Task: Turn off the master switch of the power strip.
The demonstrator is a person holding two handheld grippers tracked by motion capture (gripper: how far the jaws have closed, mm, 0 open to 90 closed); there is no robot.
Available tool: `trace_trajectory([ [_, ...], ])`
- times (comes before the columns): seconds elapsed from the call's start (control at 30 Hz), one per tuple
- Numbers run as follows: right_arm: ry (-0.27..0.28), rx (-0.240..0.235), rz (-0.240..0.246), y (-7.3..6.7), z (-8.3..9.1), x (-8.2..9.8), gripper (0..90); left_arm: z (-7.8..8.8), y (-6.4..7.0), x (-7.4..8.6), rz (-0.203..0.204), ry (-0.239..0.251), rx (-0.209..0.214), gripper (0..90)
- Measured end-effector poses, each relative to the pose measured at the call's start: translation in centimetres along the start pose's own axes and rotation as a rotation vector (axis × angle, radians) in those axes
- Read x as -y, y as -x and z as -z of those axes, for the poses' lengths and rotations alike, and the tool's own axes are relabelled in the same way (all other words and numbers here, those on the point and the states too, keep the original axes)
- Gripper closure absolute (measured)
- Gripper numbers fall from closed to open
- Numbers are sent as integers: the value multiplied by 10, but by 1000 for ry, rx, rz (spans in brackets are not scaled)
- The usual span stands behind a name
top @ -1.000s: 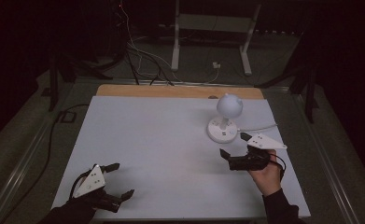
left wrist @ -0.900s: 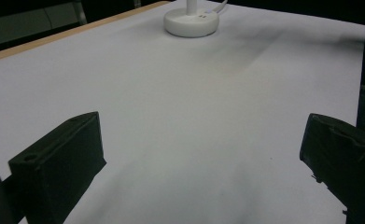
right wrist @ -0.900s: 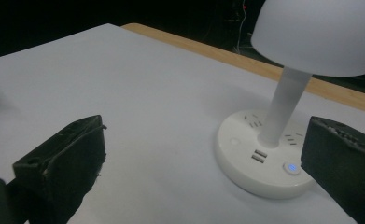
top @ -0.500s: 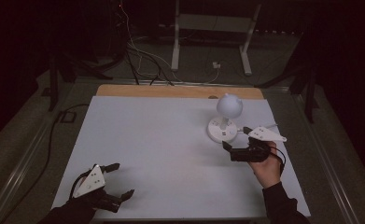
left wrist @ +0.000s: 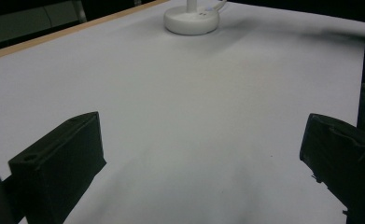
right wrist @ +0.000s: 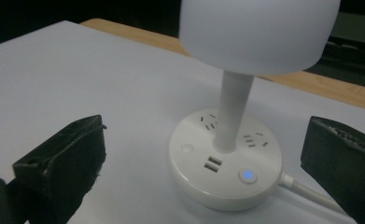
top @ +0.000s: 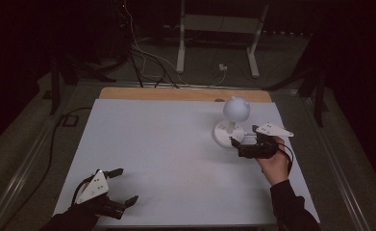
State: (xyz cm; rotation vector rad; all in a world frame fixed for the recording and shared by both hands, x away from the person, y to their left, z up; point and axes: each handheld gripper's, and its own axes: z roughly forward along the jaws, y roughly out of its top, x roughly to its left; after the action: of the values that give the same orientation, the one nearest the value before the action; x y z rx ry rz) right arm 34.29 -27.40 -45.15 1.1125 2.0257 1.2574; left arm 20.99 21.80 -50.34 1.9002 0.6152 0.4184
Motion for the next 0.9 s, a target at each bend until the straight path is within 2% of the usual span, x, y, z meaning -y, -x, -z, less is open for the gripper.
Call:
trace_trajectory([
  [0.23, -1, 25, -26, 9, -6, 1, 0, 0, 0, 0, 2, 0, -1, 3],
  [0.3, -4, 44, -30, 11, -8, 2, 0, 0, 0, 0, 0, -1, -2, 3],
  [0.63, -47, 39, -90, 19, -17, 6, 26, 0, 0, 0, 3, -2, -2, 3],
  [0.73, -60, 78, -100, 19, -23, 9, 27, 0, 0, 0, 1, -5, -2, 3],
  [0.8, -49, 93, -110, 20, -24, 10, 33, 0, 0, 0, 3, -5, -2, 3],
  [0.9, -46, 119, -134, 20, -26, 10, 75, 0, 0, 0, 2, -4, -4, 3],
])
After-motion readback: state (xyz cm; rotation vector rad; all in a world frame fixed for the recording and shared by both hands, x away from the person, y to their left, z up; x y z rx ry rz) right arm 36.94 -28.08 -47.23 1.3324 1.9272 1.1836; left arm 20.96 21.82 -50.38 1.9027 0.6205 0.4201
